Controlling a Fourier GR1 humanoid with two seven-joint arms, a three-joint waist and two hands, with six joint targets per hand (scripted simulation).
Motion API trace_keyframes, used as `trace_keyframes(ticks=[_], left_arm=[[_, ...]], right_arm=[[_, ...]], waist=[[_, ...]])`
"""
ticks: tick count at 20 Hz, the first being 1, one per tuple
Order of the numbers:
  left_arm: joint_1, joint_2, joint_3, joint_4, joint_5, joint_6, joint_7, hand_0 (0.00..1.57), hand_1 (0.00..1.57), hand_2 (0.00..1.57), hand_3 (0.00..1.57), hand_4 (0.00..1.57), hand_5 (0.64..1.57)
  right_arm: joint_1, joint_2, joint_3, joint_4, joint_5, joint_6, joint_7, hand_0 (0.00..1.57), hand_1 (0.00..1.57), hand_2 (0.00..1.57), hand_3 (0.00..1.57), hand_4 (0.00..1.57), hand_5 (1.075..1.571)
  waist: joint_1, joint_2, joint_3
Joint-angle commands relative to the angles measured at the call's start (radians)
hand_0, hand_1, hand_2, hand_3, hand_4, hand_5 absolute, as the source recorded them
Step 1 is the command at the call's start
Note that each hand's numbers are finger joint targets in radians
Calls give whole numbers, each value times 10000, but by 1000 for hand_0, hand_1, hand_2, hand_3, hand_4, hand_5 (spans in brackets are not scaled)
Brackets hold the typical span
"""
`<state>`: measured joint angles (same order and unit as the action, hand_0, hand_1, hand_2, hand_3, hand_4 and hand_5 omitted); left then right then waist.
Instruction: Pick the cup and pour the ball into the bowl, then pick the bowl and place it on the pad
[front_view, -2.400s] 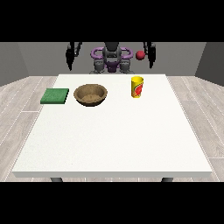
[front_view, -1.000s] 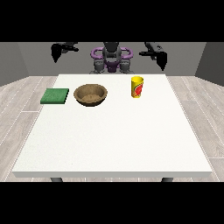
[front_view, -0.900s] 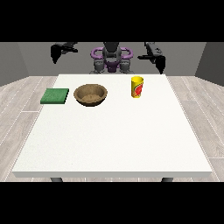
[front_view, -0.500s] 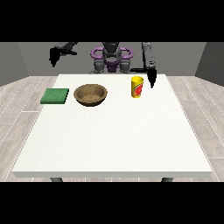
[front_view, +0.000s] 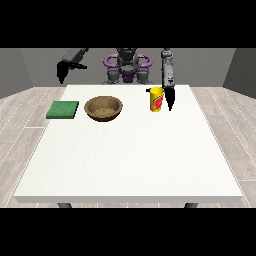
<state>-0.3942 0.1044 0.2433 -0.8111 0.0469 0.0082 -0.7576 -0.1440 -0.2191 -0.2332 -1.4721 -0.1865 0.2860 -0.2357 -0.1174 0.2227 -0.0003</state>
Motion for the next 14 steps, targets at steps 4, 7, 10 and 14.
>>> trace_keyframes(ticks=[4, 7, 10, 14], left_arm=[[-854, 138, 496, 2052, 121, 340, -1466, 0, 0, 0, 0, 0, 1523], [-1482, -104, 500, 2340, 89, 931, -1327, 0, 0, 0, 0, 0, 1527], [-1001, 229, -99, 2246, -944, 1766, -1945, 1018, 1018, 1101, 888, 1467, 776], [-798, -281, -114, 2376, -1483, 3587, -2560, 1317, 1317, 1571, 1571, 1455, 1245]], right_arm=[[-132, -308, -126, -44, -252, 497, -163, 0, 0, 0, 0, 0, 1571], [-360, -509, -171, 152, -294, 693, -138, 0, 0, 0, 0, 0, 1571], [-380, -431, -235, 281, -109, 562, -673, 0, 0, 0, 0, 0, 1570], [-419, -505, -291, 61, -236, 501, -283, 0, 0, 0, 0, 0, 1570]], waist=[[-433, 458, -5], [-549, 597, -3], [-630, 799, 2], [-879, 975, -4]])
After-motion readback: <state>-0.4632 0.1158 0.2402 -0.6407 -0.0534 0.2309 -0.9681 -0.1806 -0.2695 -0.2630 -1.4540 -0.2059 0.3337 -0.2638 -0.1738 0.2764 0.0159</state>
